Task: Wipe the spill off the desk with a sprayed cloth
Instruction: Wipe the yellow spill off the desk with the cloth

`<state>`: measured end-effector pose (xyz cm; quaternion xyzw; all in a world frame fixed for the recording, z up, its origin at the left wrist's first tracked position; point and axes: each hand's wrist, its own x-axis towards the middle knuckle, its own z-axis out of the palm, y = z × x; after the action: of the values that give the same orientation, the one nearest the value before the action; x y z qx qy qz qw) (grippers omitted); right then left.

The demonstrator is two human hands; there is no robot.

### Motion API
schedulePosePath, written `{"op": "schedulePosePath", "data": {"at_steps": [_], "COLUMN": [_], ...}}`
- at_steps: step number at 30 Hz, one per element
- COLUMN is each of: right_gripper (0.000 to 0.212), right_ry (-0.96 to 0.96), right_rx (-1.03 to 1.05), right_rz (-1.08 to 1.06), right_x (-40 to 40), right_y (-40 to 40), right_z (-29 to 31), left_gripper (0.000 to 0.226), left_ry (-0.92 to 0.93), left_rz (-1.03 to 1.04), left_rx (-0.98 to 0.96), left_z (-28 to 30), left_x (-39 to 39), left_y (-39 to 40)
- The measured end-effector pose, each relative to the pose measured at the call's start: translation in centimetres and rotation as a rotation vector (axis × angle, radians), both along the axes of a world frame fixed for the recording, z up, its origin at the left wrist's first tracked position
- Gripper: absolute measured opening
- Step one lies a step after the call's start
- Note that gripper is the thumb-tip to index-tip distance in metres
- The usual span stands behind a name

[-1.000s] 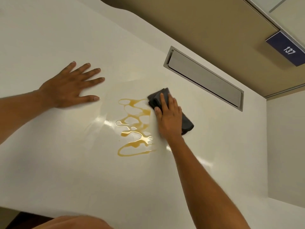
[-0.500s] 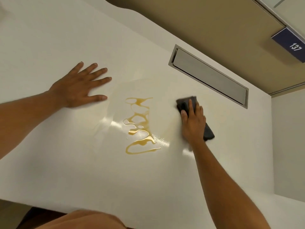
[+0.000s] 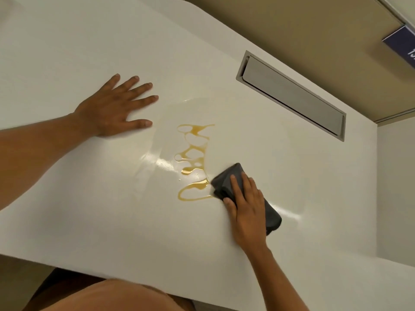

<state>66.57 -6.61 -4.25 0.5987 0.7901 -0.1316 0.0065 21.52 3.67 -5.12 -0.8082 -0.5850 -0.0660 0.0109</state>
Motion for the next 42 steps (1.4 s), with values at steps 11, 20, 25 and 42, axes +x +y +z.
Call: {"op": "schedulePosePath", "data": {"at_steps": [11, 20, 25, 42], "right_gripper": [0.058, 0.058, 0.056, 0.056], "right_ry": [-0.041, 0.012, 0.024, 0.060], "right_rx": [0.096, 0.034, 0.024, 0.059], "right_rz": [-0.351, -0.275, -0.303, -0.519], "right_x": [-0.3, -5.2, -4.5, -13.2], "right_y": [17.1, -4.4, -2.2, -7.5], "right_z": [0.8, -0.2, 0.3, 0.2], "left_gripper": [0.087, 0.081, 0.083, 0.086], "left_ry": [0.057, 0.024, 0.002, -0.087], "left_rz": [-0.011, 0.027, 0.045, -0.038], "left_rx": [-0.006, -0.020, -0.043, -0.008], "left_z": [-1.5, -2.1, -2.4, -3.3], "left_x": [-0.7, -1.0, -1.2, -1.6], "left_y": [0.8, 1.1, 1.2, 1.1]}}
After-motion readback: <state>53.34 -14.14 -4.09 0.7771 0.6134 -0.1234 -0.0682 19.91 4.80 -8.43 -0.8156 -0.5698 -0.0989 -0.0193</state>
